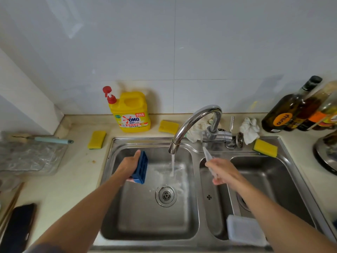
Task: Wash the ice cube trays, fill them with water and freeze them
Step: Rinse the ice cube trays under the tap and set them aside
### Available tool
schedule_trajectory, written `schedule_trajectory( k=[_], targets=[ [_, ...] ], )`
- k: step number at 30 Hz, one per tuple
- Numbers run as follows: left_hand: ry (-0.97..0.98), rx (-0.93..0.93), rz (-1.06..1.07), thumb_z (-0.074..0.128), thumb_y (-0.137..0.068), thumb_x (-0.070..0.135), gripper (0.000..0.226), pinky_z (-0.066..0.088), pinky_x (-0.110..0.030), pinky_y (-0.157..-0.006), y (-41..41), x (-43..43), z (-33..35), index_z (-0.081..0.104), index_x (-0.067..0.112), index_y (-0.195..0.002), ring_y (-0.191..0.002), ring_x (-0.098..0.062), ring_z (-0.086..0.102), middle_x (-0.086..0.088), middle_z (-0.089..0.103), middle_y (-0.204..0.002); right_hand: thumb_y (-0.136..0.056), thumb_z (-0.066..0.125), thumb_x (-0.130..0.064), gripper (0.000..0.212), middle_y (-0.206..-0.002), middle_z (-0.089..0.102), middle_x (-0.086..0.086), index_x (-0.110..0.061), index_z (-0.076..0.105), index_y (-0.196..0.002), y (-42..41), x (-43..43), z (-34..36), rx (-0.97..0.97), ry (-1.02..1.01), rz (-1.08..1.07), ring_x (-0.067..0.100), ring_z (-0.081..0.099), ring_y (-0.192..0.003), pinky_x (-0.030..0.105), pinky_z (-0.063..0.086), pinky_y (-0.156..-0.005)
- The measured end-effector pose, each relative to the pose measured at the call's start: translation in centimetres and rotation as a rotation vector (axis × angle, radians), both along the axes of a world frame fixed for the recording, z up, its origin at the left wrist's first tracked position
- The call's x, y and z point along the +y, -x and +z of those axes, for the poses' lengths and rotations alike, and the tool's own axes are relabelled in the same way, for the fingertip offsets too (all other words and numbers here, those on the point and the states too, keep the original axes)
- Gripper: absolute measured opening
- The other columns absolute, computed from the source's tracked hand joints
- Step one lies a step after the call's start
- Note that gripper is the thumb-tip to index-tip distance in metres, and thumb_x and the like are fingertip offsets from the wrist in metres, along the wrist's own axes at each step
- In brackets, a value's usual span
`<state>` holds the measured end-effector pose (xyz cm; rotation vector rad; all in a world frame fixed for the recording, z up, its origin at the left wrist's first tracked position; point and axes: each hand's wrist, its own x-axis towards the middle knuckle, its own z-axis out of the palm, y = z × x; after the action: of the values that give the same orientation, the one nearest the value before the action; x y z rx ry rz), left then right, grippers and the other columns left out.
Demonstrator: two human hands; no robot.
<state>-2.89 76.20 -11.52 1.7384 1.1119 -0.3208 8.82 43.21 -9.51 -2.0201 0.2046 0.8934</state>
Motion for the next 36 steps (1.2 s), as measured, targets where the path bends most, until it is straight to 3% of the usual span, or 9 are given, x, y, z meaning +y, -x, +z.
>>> schedule_trajectory(
  k=[8, 12, 14, 16, 18, 22, 26, 33, 36],
  targets=[
    [-0.067, -0.143, -0.234, 0.036, -0.1, 0.064, 0.058, 0.049, -0.03, -0.064, -3.2, -8.2, -1.5, 0.061, 0.014, -0.084, -0.069, -0.02, 0.059, -0.006, 0.065, -0.081, -0.078, 0.068, -0.052, 0.071, -0.118, 0.061, -0.007, -0.032, 0.047, -0.143, 4.7, -0.3, -0.1, -0.112, 0.079, 0.264, 0.013, 0.072, -0.082, 0.022, 0.059, -0.06],
    [-0.126, -0.179, -0.198, 0.035, -0.104, 0.051, 0.047, 0.043, -0.028, -0.058, -4.1, -9.0, -2.0, 0.056, 0.017, -0.078, -0.062, -0.016, 0.051, -0.003, 0.057, -0.072, -0.078, 0.071, -0.043, 0.056, -0.103, 0.062, -0.016, -0.029, 0.053, -0.13, 5.7, -3.6, 0.6, -0.196, 0.164, 0.343, -0.001, 0.063, -0.085, 0.019, 0.045, -0.059],
    [-0.092, -0.189, -0.13, 0.036, -0.104, 0.047, 0.042, 0.05, -0.032, -0.066, -4.5, -9.3, -2.2, 0.059, 0.016, -0.087, -0.069, -0.02, 0.056, -0.004, 0.06, -0.077, -0.077, 0.072, -0.038, 0.042, -0.101, 0.061, -0.01, -0.028, 0.054, -0.114, 6.2, -5.6, 0.4, -0.22, 0.238, 0.373, 0.001, 0.058, -0.083, 0.022, 0.041, -0.06],
    [-0.039, -0.207, -0.049, 0.037, -0.105, 0.045, 0.037, 0.054, -0.035, -0.072, -4.8, -9.6, -2.1, 0.06, 0.017, -0.094, -0.074, -0.022, 0.06, -0.005, 0.062, -0.08, -0.078, 0.073, -0.031, 0.04, -0.108, 0.057, -0.004, -0.026, 0.052, -0.112, 6.7, -7.7, 0.1, -0.238, 0.311, 0.425, 0.009, 0.058, -0.09, 0.027, 0.046, -0.069],
    [0.027, -0.222, 0.042, 0.038, -0.105, 0.044, 0.038, 0.053, -0.03, -0.06, -4.7, -10.1, -1.7, 0.062, 0.017, -0.092, -0.07, -0.021, 0.065, -0.005, 0.066, -0.078, -0.081, 0.075, -0.025, 0.054, -0.124, 0.055, 0.001, -0.019, 0.051, -0.129, 7.4, -9.7, -0.5, -0.269, 0.367, 0.479, 0.017, 0.058, -0.106, 0.032, 0.051, -0.085],
    [0.142, -0.26, 0.17, 0.043, -0.103, 0.052, 0.04, 0.056, -0.032, -0.054, -3.7, -11.3, -0.6, 0.064, 0.02, -0.09, -0.073, -0.025, 0.071, -0.007, 0.071, -0.081, -0.087, 0.07, -0.015, 0.07, -0.142, 0.042, 0.002, -0.021, 0.038, -0.148, 9.3, -13.0, -1.4, -0.282, 0.48, 0.596, 0.018, 0.051, -0.115, 0.031, 0.048, -0.093],
    [0.127, -0.273, 0.174, 0.045, -0.1, 0.059, 0.04, 0.053, -0.027, -0.045, -2.7, -12.3, 0.8, 0.062, 0.022, -0.096, -0.072, -0.025, 0.071, -0.006, 0.07, -0.083, -0.085, 0.073, -0.012, 0.085, -0.153, 0.035, 0.003, -0.023, 0.028, -0.156, 11.2, -15.6, -2.9, -0.323, 0.586, 0.706, 0.022, 0.039, -0.136, 0.038, 0.041, -0.111],
    [0.113, -0.261, 0.176, 0.045, -0.091, 0.074, 0.056, 0.052, -0.025, -0.043, -0.5, -13.4, 2.2, 0.059, 0.021, -0.1, -0.071, -0.023, 0.07, -0.004, 0.069, -0.086, -0.093, 0.064, -0.011, 0.088, -0.17, 0.004, 0.004, -0.031, 0.013, -0.162, 12.7, -17.4, -4.2, -0.344, 0.706, 0.813, 0.035, 0.013, -0.153, 0.049, 0.025, -0.121],
    [0.151, -0.262, 0.192, 0.046, -0.093, 0.071, 0.058, 0.056, -0.032, -0.055, -0.1, -13.0, 1.7, 0.06, 0.017, -0.109, -0.079, -0.025, 0.07, -0.004, 0.068, -0.091, -0.089, 0.066, -0.009, 0.093, -0.17, 0.005, 0.006, -0.029, 0.013, -0.162, 12.2, -16.6, -3.6, -0.356, 0.694, 0.808, 0.036, 0.014, -0.153, 0.05, 0.025, -0.122]
  ],
)
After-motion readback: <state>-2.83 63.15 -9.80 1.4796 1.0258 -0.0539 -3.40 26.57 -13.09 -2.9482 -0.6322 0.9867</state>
